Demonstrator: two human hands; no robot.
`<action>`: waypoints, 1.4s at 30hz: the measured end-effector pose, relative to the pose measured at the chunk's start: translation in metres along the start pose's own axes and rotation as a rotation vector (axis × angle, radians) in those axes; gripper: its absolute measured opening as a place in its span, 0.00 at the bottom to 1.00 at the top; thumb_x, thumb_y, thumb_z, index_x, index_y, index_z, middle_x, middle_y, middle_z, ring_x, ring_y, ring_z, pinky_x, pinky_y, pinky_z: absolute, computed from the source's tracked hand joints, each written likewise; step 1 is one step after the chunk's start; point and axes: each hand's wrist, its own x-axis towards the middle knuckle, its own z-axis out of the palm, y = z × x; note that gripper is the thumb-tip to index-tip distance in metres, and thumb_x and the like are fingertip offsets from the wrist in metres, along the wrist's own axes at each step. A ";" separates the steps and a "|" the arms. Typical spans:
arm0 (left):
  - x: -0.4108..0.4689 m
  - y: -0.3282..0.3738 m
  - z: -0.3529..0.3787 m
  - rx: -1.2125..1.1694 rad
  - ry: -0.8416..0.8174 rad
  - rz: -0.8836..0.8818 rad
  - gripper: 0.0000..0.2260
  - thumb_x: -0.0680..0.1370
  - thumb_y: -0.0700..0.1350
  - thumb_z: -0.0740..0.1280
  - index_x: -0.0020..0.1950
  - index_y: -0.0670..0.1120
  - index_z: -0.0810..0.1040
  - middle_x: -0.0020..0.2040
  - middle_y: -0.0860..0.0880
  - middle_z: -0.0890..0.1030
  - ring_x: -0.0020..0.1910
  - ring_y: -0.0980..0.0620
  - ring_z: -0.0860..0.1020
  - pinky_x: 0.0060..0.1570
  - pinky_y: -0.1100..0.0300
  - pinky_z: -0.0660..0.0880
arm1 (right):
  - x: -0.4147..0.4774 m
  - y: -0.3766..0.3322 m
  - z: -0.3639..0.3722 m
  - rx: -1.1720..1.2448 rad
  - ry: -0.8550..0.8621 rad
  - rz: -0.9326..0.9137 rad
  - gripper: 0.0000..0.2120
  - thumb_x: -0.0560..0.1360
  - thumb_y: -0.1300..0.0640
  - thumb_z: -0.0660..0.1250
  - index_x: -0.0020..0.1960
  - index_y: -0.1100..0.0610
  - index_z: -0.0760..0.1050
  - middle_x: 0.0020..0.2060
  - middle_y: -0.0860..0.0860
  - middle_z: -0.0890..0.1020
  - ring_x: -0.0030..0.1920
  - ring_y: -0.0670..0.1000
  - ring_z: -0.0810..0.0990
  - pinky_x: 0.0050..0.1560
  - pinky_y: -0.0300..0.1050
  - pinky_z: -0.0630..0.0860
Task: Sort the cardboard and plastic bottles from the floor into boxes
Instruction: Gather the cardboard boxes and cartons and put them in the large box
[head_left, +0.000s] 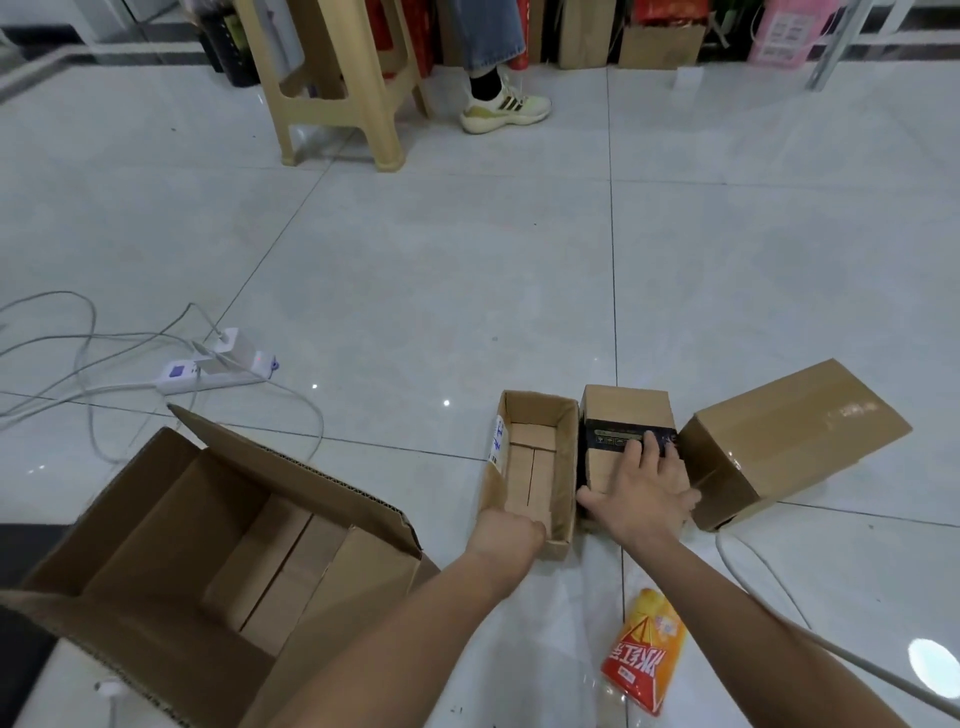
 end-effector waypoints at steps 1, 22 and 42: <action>-0.005 -0.001 -0.014 -0.037 0.029 -0.020 0.19 0.74 0.31 0.63 0.63 0.41 0.70 0.57 0.42 0.79 0.54 0.40 0.79 0.39 0.56 0.67 | 0.000 0.000 -0.012 0.004 0.012 -0.008 0.42 0.70 0.32 0.59 0.76 0.53 0.52 0.77 0.50 0.52 0.77 0.56 0.49 0.66 0.66 0.63; -0.466 -0.060 -0.471 -0.249 0.072 -0.489 0.16 0.77 0.37 0.64 0.64 0.44 0.70 0.58 0.42 0.77 0.57 0.43 0.75 0.58 0.51 0.70 | -0.276 -0.119 -0.593 -0.251 0.101 -0.639 0.37 0.71 0.31 0.42 0.76 0.46 0.53 0.75 0.46 0.60 0.74 0.54 0.58 0.63 0.64 0.64; -0.859 0.240 -0.374 -1.016 -0.099 -1.805 0.14 0.76 0.36 0.63 0.62 0.44 0.73 0.58 0.42 0.78 0.58 0.41 0.76 0.59 0.50 0.69 | -0.766 -0.148 -0.562 -0.657 -0.056 -2.115 0.34 0.76 0.34 0.48 0.77 0.46 0.50 0.77 0.48 0.55 0.76 0.55 0.54 0.68 0.63 0.58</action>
